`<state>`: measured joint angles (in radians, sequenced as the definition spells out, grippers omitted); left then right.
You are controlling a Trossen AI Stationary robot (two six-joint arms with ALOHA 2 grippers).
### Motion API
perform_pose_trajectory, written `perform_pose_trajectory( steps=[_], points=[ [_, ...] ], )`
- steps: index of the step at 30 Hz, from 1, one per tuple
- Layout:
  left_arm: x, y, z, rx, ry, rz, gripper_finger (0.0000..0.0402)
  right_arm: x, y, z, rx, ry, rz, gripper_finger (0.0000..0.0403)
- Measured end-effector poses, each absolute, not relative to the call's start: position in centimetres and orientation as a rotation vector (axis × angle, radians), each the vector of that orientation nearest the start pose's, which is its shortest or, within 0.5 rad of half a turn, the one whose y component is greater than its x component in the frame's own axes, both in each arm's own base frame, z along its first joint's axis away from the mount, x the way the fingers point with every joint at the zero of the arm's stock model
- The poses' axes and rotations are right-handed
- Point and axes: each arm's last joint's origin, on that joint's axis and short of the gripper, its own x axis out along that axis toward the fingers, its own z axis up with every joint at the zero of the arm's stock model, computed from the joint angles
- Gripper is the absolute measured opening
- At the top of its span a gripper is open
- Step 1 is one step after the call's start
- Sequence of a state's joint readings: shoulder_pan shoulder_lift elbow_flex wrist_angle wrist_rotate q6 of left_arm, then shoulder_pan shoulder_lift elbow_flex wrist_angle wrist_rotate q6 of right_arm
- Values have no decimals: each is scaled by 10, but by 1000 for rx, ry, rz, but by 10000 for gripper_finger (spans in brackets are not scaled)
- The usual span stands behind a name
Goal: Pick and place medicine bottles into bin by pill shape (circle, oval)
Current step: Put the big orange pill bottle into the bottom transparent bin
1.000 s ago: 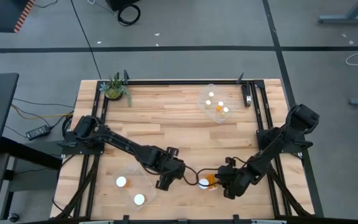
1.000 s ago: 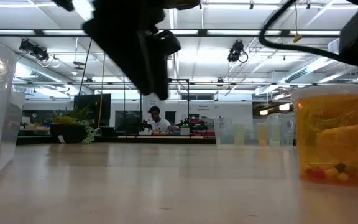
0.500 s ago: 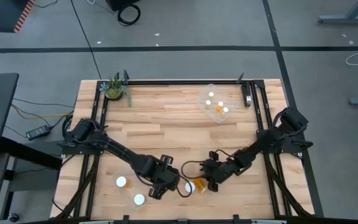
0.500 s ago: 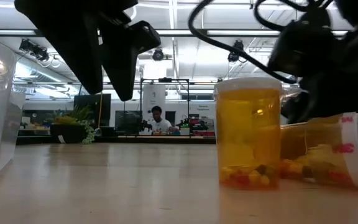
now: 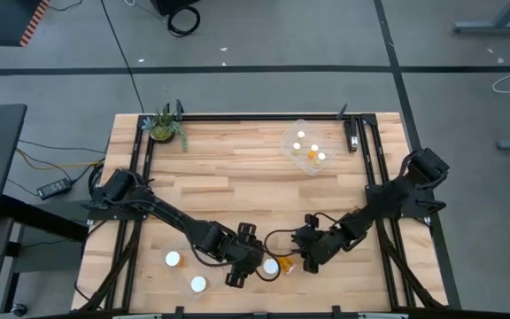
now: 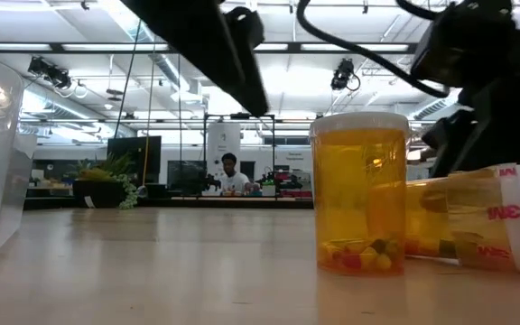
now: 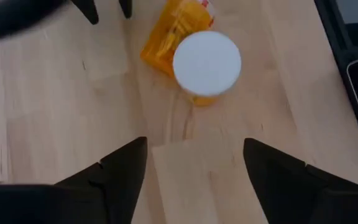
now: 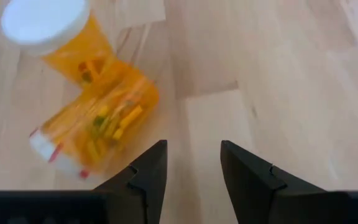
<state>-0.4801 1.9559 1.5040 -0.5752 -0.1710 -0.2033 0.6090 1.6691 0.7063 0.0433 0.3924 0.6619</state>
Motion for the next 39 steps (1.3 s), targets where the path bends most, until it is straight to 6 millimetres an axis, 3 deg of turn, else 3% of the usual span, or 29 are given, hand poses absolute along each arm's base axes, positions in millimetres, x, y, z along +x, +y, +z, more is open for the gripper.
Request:
perform_pose_trajectory(
  steps=[14, 32, 39],
  points=[
    [384, -196, 195, 119, 943, -188, 362, 226, 179, 120, 171, 807, -117, 156],
    [396, -202, 205, 140, 766, -218, 366, 227, 178, 120, 160, 791, -135, 156],
    [404, -207, 176, 193, 791, -227, 366, 227, 178, 121, 152, 779, -145, 156]
  ],
)
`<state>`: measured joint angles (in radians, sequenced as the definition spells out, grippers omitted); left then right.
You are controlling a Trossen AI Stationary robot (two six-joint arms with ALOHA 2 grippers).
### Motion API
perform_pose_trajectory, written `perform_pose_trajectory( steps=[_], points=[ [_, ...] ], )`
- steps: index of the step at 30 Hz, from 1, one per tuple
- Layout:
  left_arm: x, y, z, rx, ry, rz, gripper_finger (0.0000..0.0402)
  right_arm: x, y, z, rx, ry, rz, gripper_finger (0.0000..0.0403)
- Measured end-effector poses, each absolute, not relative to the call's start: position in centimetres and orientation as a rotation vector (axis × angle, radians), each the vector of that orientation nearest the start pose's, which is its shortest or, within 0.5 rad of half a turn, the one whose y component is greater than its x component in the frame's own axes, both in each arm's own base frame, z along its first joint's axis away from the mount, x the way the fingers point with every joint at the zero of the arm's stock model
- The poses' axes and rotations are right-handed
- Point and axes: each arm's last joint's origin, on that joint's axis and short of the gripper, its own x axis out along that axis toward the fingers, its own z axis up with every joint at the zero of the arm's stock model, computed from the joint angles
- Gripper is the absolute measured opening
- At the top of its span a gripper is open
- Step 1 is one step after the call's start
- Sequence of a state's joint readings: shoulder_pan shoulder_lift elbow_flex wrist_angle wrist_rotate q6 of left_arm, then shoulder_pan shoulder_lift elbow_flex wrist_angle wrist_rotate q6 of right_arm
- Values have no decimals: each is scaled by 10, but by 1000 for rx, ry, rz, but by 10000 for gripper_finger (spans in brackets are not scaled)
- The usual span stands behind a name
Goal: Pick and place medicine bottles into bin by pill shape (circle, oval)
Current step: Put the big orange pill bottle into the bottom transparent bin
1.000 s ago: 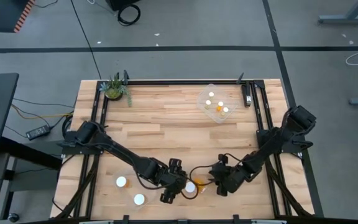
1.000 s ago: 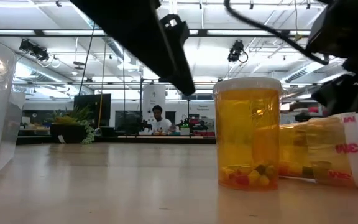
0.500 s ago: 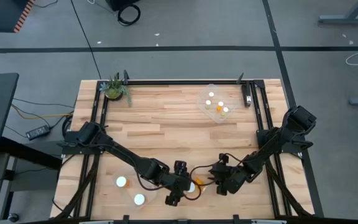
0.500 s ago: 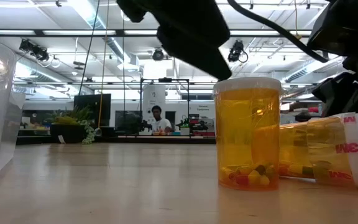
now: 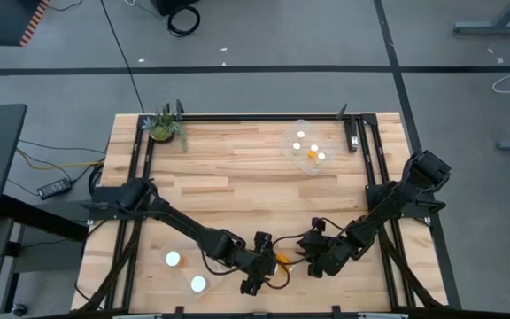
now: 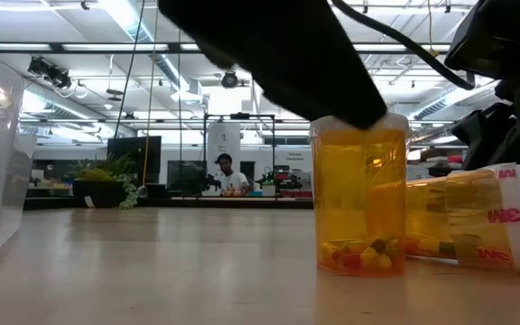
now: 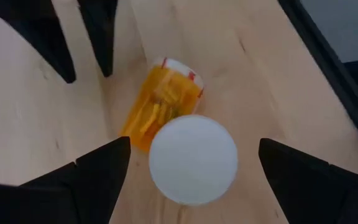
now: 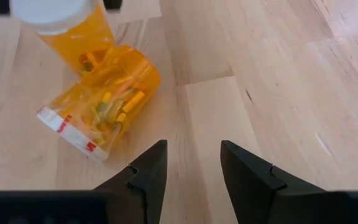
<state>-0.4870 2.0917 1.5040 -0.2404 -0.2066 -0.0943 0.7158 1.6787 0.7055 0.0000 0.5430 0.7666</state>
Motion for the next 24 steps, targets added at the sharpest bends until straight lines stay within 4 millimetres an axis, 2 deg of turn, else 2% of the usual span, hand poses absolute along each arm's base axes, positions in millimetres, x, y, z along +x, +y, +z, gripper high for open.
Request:
perform_pose_trajectory(
  steps=[12, 17, 24],
  points=[
    [405, -206, 169, 219, 799, -204, 350, 227, 178, 121, 152, 775, -141, 156],
    [405, -206, 166, 221, 808, -204, 319, 228, 178, 121, 149, 773, -142, 156],
    [406, -206, 166, 211, 804, -200, 255, 228, 178, 121, 149, 772, -142, 156]
  ],
)
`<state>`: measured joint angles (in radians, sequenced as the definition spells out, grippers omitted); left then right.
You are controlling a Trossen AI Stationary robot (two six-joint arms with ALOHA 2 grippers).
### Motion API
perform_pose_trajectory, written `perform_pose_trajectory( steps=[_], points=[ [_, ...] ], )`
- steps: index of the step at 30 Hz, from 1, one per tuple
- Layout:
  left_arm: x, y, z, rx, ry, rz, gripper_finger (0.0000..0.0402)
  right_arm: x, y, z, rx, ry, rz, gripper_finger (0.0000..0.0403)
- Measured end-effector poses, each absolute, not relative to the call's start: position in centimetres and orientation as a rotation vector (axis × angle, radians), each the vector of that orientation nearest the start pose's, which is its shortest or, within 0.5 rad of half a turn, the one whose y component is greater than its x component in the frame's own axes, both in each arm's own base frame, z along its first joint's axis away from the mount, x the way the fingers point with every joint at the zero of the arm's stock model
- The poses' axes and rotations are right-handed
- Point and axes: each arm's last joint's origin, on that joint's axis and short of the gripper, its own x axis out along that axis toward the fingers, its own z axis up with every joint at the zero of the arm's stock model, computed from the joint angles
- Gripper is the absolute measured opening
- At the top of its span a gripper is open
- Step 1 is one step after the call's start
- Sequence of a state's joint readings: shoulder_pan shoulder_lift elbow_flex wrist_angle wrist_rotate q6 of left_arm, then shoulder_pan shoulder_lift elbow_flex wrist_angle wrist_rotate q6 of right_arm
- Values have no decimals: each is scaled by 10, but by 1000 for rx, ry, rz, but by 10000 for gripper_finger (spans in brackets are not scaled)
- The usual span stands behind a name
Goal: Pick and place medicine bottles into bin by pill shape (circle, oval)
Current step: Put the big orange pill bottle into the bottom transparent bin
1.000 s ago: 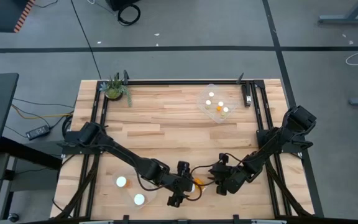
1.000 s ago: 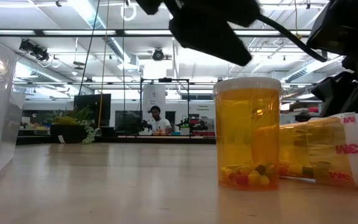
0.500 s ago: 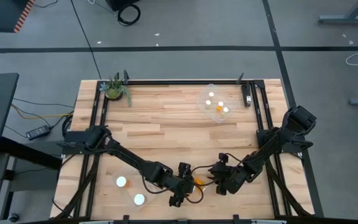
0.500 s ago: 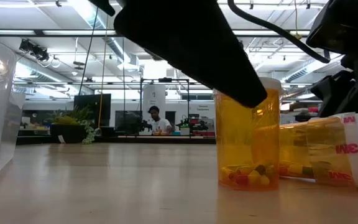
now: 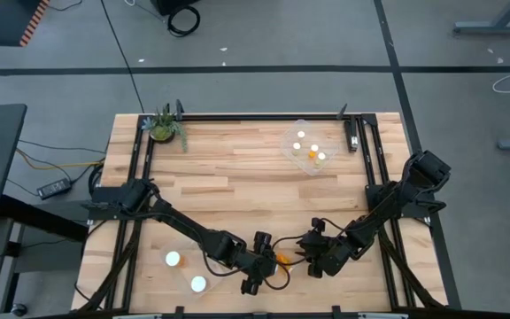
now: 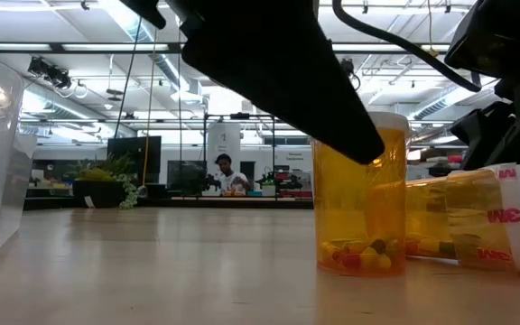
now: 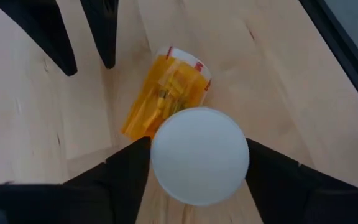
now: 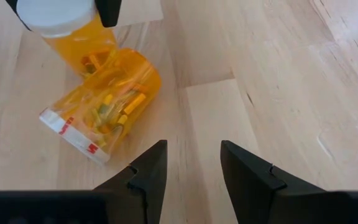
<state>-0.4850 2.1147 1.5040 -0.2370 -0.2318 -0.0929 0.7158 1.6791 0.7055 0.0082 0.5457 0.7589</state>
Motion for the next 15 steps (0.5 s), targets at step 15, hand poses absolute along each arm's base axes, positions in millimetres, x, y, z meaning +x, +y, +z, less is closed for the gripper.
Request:
perform_pose_trajectory(
  steps=[15],
  points=[
    [390, -201, 191, 163, 871, -178, 247, 228, 178, 121, 137, 763, -149, 156]
  ],
)
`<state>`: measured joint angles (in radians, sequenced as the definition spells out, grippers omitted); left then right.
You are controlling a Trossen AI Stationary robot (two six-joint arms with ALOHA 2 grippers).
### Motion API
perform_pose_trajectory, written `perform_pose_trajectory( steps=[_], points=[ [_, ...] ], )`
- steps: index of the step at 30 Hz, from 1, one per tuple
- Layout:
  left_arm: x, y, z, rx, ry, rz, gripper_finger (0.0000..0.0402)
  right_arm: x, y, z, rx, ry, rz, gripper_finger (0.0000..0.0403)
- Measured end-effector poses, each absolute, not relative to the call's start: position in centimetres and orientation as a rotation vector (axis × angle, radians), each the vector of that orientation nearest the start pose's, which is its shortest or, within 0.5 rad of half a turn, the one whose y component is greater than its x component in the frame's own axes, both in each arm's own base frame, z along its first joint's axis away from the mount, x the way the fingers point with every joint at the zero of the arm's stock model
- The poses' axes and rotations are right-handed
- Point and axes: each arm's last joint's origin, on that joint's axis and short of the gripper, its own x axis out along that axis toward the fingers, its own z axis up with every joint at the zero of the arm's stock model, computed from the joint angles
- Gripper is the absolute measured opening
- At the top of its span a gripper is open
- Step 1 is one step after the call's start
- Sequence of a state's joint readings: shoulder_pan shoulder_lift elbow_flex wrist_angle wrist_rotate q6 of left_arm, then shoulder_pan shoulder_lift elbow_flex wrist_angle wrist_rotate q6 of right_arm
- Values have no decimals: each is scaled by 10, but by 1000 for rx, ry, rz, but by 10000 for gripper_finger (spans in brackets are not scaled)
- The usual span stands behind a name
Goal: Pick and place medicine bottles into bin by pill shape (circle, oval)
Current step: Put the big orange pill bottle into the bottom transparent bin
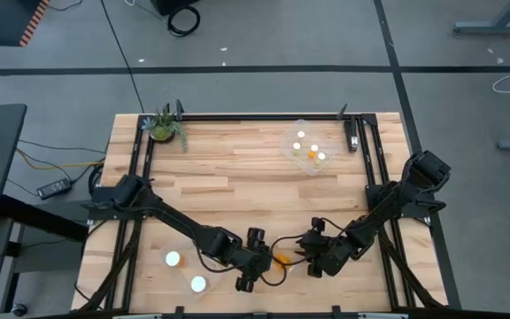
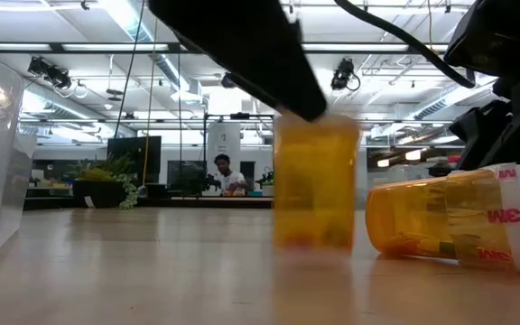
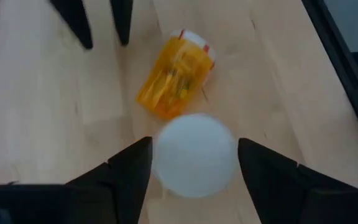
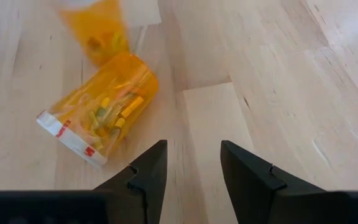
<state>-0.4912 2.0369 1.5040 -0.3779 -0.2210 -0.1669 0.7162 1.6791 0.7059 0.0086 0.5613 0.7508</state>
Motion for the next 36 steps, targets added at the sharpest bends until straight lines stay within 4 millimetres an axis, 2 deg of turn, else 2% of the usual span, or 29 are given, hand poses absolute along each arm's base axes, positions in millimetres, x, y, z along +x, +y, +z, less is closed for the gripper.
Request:
perform_pose_trajectory(
  steps=[7, 12, 15, 18, 25, 28, 36],
  points=[
    [369, -205, 205, 154, 960, -172, 197, 228, 178, 122, 124, 757, -146, 156],
    [368, -207, 202, 137, 963, -156, 157, 229, 178, 122, 128, 746, -146, 156],
    [371, -202, 197, 129, 980, -110, 156, 229, 179, 123, 132, 742, -145, 156],
    [373, -199, 198, 123, 967, -98, 179, 229, 179, 123, 136, 741, -145, 156],
    [370, -187, 194, 94, 1060, -32, 277, 229, 179, 123, 133, 741, -143, 156],
    [375, -183, 195, 56, 1040, -26, 310, 229, 179, 123, 132, 741, -143, 156],
    [384, -178, 198, 30, 989, -100, 357, 229, 179, 123, 132, 741, -143, 156]
  ],
)
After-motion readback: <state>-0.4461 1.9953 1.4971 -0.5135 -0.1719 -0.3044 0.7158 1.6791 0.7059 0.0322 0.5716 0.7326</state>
